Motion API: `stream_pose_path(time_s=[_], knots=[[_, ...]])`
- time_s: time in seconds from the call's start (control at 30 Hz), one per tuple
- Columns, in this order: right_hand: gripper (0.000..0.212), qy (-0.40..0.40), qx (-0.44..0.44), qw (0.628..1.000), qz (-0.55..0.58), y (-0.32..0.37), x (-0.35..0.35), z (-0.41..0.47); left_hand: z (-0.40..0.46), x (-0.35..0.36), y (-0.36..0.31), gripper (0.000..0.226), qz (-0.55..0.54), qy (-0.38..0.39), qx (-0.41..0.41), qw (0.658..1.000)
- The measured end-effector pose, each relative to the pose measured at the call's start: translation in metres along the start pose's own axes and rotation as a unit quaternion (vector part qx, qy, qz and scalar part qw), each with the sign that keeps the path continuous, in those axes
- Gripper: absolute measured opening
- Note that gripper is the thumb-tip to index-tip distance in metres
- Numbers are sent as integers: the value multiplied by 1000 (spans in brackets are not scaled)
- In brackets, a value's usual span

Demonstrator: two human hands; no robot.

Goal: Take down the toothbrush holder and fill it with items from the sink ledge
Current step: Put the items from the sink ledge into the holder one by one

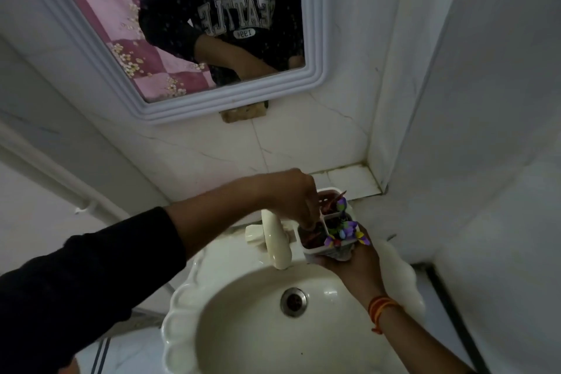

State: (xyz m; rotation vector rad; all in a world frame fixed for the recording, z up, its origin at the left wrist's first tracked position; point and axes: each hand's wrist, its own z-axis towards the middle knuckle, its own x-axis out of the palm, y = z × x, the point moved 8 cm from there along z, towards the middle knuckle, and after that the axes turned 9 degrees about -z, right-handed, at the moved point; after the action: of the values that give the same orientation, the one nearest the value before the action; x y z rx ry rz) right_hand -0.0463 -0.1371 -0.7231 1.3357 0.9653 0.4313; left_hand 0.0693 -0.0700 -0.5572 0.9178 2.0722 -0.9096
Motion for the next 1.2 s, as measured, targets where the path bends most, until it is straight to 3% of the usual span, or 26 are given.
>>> stream_pose_path(time_s=[0.1,0.2,0.33,0.43,0.5,0.67,0.8,0.87,0.97,1.03,1.2], knots=[[78,-9,-15,1000,-6,5,-1,-1,-3,-23,37,23,-101,-81,-14,991],[81,-17,-27,999,-20,8,-1,-2,1,-25,93,23,-106,-144,-64,982],[89,-14,-44,999,-24,7,2,1,7,14,186,33,-65,-117,-186,973],[98,-9,-39,999,-22,-2,5,3,12,47,222,46,-14,-82,-209,974],[98,-9,-36,999,-26,-5,6,5,15,59,231,51,-8,-98,-209,973],[96,-10,-27,999,-35,-11,7,6,23,66,232,34,37,-154,-171,972],[95,1,-24,999,-34,-13,8,7,14,65,218,45,97,-172,-152,969],[96,5,-15,999,-28,-14,9,7,8,57,211,50,54,-190,-146,969],[94,9,-13,1000,-23,-14,11,8,-3,37,192,52,-119,-231,-111,959],[92,5,-15,1000,-21,-12,11,7,-9,17,168,53,-145,-246,-67,956],[92,-2,-11,1000,-28,-9,11,3,-10,-32,93,51,-40,-154,5,987]])
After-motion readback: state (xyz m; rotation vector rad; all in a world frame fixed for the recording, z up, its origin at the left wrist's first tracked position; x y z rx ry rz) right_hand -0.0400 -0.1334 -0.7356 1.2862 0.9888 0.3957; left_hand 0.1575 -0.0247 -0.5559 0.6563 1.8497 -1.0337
